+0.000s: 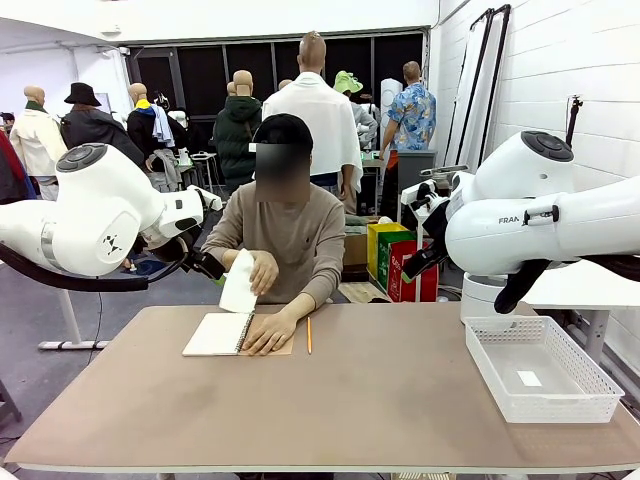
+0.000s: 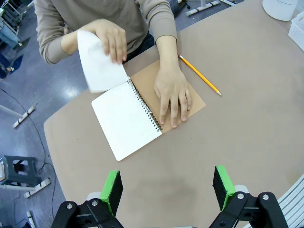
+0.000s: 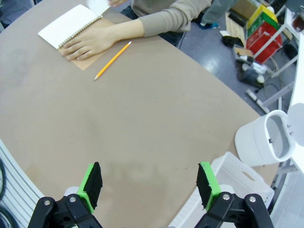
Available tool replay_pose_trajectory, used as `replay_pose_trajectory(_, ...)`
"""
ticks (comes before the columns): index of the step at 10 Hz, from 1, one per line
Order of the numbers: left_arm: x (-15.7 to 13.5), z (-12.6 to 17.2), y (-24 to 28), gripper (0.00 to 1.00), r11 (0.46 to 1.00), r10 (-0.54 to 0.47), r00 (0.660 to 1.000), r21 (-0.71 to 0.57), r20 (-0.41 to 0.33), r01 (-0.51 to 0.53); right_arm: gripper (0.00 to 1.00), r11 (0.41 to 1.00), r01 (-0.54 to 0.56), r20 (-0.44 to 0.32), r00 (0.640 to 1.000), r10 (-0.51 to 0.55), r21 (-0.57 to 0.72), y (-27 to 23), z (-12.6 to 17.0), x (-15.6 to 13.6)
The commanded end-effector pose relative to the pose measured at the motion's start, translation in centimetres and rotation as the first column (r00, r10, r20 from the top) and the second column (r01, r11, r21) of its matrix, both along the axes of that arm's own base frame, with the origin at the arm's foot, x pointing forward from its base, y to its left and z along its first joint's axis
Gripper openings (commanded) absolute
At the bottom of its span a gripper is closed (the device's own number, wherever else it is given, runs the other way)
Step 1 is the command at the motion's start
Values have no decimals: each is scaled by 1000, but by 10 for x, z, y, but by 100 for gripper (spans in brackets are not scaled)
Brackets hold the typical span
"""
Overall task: Sort the paper based on its condition.
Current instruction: If a person hands you a paper, place it in the Organizing basket , and if it's crumpled, put it in the Trash can.
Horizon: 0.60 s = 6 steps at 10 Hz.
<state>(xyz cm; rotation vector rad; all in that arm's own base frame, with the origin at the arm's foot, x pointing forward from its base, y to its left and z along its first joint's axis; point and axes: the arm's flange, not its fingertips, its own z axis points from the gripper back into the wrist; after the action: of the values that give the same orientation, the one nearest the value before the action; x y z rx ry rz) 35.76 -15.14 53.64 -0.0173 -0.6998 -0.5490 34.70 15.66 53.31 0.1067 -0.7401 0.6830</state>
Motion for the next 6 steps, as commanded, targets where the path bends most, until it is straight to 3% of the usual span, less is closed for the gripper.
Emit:
replay_pose_trajectory(1, 0, 0, 0, 100, 1000, -5, 1000, 2, 1, 5, 100, 1000, 1, 2, 1000, -1, 3, 0, 0, 1)
replay_pose_trajectory(6, 0, 0, 0, 100, 1000, -5, 1000, 2, 1, 5, 100, 1000, 1, 2, 1000, -1, 3, 0, 0, 1)
